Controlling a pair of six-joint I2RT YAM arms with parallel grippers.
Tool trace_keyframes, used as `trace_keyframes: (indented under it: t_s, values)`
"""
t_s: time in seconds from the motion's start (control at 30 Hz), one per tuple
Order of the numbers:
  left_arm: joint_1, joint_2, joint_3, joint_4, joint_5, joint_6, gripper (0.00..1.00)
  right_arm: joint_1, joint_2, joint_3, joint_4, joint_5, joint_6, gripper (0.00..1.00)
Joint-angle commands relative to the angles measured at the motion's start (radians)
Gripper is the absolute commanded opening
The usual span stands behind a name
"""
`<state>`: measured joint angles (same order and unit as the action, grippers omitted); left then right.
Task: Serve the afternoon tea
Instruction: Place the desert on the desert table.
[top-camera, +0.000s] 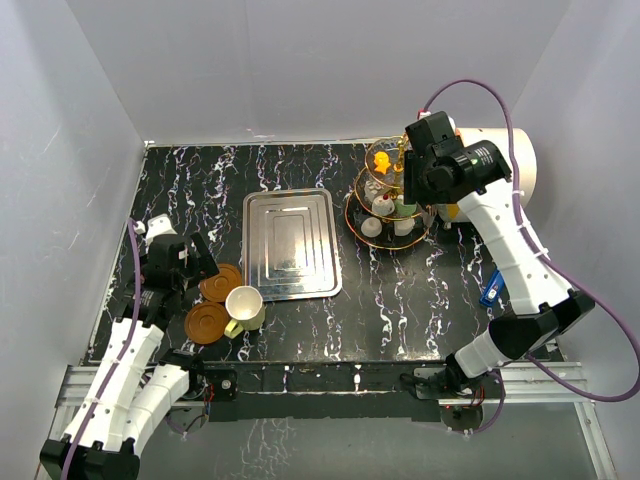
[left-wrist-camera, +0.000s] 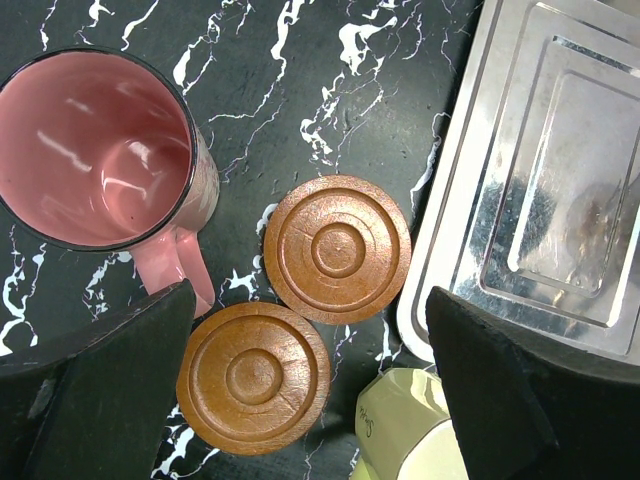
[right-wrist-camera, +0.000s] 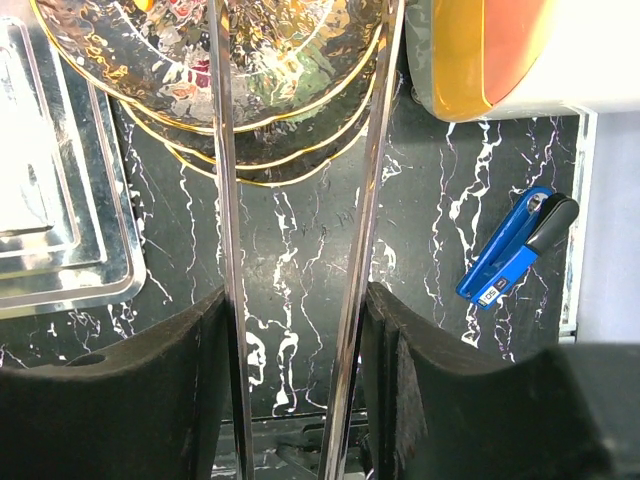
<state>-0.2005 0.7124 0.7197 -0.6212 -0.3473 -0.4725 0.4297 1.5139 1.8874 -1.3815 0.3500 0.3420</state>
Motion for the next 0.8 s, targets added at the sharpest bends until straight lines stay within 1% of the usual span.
trace_keyframes:
  t_s: [0.0,0.23,0.4,0.57,0.77]
  values:
    - [-0.004,-0.017,0.0,0.004,-0.01,0.002,0.99,-0.004,-0.044,0.045,0.053,0.037,0.005,0.48]
    - [-0.005,-0.021,0.0,0.002,-0.014,0.0,0.99,-0.004,-0.081,0.06,0.052,0.067,0.011,0.47]
    - [-0.005,-0.022,0.0,0.001,-0.016,-0.002,0.99,-0.003,-0.12,0.105,0.055,0.09,0.027,0.45]
    - [-0.004,-0.023,0.0,-0.001,-0.019,-0.003,0.99,-0.005,-0.162,0.103,0.088,0.118,0.048,0.44]
    - [-0.005,-0.024,0.001,-0.002,-0.024,-0.005,0.99,-0.003,-0.183,0.154,0.144,0.023,0.057,0.43]
